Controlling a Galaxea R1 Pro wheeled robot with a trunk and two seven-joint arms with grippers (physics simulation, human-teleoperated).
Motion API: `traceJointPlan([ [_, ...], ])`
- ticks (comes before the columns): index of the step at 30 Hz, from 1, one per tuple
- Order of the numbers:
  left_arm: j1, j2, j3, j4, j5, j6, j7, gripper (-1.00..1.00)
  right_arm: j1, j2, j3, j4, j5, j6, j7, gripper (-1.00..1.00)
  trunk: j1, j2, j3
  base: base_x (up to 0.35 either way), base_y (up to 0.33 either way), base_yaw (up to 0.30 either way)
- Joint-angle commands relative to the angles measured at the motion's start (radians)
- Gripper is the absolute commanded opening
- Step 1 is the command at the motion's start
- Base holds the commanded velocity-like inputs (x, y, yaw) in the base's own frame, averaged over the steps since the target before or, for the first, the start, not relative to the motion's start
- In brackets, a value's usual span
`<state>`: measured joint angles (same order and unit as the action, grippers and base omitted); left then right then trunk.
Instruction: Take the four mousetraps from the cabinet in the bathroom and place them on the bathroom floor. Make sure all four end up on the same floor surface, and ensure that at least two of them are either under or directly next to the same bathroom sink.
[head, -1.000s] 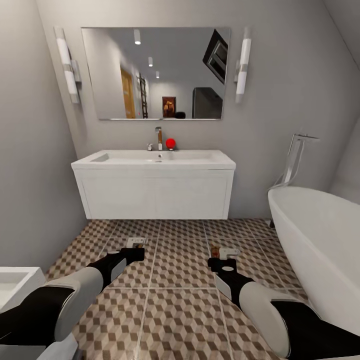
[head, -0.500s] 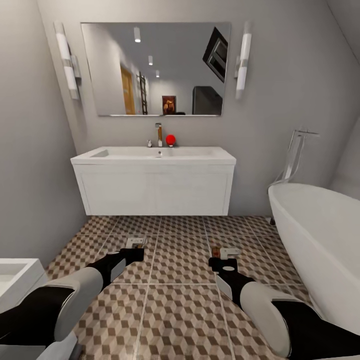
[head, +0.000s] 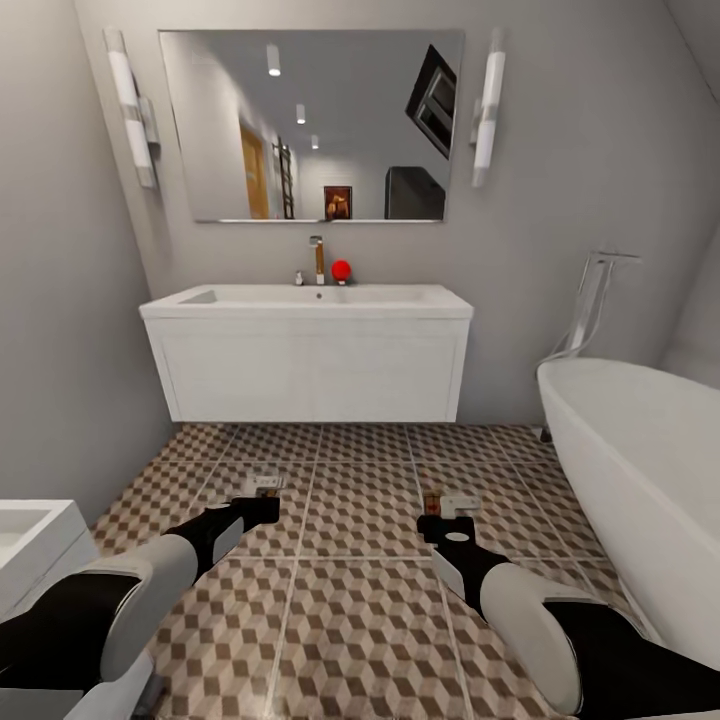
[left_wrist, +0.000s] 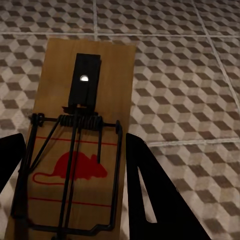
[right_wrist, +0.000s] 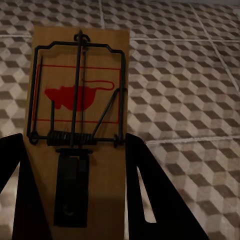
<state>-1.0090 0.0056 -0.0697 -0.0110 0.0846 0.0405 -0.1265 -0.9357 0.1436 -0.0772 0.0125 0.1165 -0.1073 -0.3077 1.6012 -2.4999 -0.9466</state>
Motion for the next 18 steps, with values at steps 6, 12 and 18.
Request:
traceJointPlan([
  [6, 0.0, 0.0, -0.007, -0.002, 0.005, 0.004, -0.004, -1.0, -0.001, 0.0, -0.007, 0.001, 0.008, -0.004, -0.004, -1.0, 0.002, -0.002, -0.024, 0.0, 0.0, 0.0],
  [12, 0.0, 0.0, -0.007, -0.002, 0.005, 0.004, -0.004, -1.0, -0.001, 0.0, -0.007, 0.001, 0.008, -0.004, -0.004, -1.0, 0.005, -0.003, -0.047, 0.0, 0.0, 0.0],
  [18, 0.0, -0.001, -0.007, -0.001, 0.004, 0.004, -0.004, -1.0, -0.001, 0.0, -0.008, 0.001, 0.008, -0.005, -0.004, -1.0, 0.008, -0.005, -0.071, 0.0, 0.0, 0.0],
])
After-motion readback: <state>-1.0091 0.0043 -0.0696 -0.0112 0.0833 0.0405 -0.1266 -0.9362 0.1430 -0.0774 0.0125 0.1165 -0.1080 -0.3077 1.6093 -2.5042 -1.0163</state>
